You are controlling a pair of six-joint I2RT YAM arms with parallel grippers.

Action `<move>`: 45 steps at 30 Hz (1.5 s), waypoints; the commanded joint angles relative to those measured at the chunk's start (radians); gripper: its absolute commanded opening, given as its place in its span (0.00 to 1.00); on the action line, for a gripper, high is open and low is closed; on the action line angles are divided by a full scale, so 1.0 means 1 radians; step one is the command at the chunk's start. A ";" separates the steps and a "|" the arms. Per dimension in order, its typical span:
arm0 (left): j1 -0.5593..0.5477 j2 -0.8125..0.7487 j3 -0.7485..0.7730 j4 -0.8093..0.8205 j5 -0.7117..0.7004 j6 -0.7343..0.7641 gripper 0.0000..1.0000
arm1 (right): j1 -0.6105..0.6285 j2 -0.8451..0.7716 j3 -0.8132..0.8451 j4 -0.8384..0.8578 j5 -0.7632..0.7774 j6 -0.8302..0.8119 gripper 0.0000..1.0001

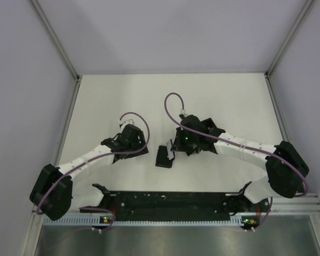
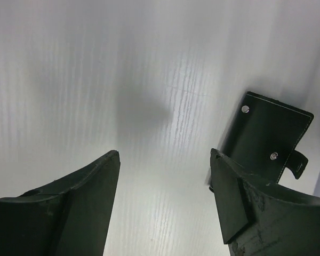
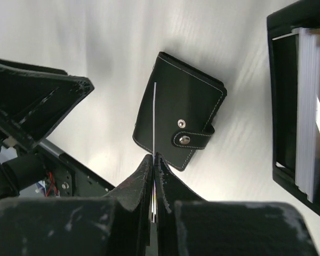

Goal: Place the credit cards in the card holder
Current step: Insert the credit card into the card holder.

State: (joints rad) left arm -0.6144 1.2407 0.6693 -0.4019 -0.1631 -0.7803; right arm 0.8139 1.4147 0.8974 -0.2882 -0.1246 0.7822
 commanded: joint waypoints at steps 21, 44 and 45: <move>0.035 -0.084 -0.051 0.083 0.115 0.044 0.75 | 0.128 0.141 0.155 -0.190 0.341 0.046 0.00; 0.002 0.058 -0.071 0.232 0.330 0.110 0.45 | 0.038 0.125 0.006 -0.026 0.128 0.112 0.00; 0.001 0.071 -0.071 0.238 0.338 0.111 0.43 | 0.033 0.130 0.003 -0.013 0.093 0.114 0.00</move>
State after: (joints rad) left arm -0.6025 1.2747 0.6106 -0.2310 0.1234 -0.6846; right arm 0.8646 1.5642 0.9115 -0.4015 0.0711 0.8734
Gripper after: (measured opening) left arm 0.461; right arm 0.005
